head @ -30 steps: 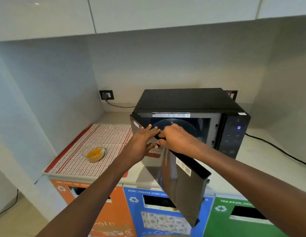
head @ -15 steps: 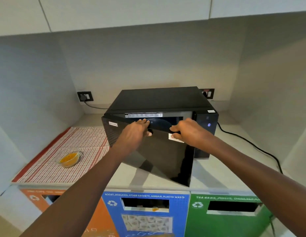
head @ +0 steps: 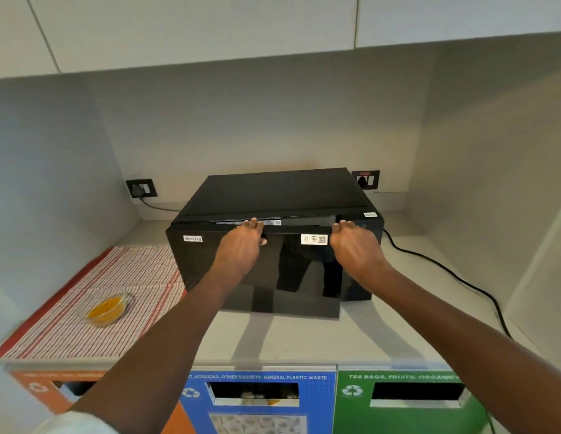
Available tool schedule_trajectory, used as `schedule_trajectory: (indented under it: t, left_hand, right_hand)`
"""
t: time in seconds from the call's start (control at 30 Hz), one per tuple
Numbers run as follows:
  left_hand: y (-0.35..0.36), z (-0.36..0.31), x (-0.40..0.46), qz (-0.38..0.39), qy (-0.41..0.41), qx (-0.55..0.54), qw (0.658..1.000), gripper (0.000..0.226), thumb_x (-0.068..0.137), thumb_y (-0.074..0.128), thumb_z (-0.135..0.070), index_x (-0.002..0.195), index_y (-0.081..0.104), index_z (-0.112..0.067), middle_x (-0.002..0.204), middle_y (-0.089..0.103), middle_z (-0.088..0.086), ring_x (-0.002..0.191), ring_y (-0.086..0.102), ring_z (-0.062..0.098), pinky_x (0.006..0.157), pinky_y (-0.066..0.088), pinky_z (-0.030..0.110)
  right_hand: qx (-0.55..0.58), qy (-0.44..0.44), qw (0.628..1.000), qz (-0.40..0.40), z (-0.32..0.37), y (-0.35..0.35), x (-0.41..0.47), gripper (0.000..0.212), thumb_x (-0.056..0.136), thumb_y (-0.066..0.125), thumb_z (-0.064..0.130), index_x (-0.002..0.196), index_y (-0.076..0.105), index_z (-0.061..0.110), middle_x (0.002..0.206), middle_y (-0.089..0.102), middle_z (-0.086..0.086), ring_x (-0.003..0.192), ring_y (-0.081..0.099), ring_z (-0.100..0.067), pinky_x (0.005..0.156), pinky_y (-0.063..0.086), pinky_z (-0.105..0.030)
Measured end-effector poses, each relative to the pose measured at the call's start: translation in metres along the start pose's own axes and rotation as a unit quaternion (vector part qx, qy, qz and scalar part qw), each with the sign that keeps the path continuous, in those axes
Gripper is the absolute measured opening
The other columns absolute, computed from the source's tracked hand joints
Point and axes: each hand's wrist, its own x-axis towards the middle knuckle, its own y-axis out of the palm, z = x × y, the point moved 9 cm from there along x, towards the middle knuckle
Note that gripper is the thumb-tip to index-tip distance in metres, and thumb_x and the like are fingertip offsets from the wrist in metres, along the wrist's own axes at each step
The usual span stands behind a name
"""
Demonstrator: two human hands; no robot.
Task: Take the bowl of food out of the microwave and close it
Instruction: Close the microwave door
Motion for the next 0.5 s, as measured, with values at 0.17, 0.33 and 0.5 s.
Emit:
schedule_trajectory:
  t: [0.17, 0.33, 0.5]
  left_hand:
    - [0.013, 0.004, 0.005, -0.032, 0.003, -0.020, 0.999, 0.056, 0.101, 0.046, -0.016, 0.152, 0.022, -0.013, 0.160, 0.026, 0.007, 0.148, 0.025, 0.023, 0.116, 0.031, 0.038]
    - [0.015, 0.005, 0.010, -0.067, 0.010, -0.047, 0.997, 0.052, 0.103, 0.038, -0.022, 0.152, 0.023, -0.012, 0.160, 0.025, 0.007, 0.149, 0.022, 0.021, 0.119, 0.023, 0.035]
    - [0.016, 0.009, 0.012, -0.085, 0.011, -0.067, 0.994, 0.051, 0.103, 0.040, -0.022, 0.151, 0.025, -0.014, 0.159, 0.028, 0.005, 0.148, 0.023, 0.020, 0.119, 0.023, 0.035]
  right_hand:
    - [-0.009, 0.002, 1.000, 0.002, -0.005, 0.012, 0.016, 0.045, 0.093, 0.057, 0.020, 0.131, 0.049, -0.004, 0.124, 0.058, -0.022, 0.115, 0.056, -0.032, 0.094, 0.050, -0.038]
    - [0.024, 0.013, 1.000, 0.010, -0.008, 0.023, 0.032, 0.049, 0.092, 0.059, 0.018, 0.132, 0.046, -0.006, 0.129, 0.055, -0.024, 0.121, 0.052, -0.034, 0.098, 0.049, -0.039]
    - [0.047, 0.019, 0.999, 0.011, -0.010, 0.032, 0.036, 0.057, 0.090, 0.060, 0.017, 0.138, 0.038, -0.006, 0.137, 0.049, -0.024, 0.128, 0.047, -0.033, 0.103, 0.044, -0.038]
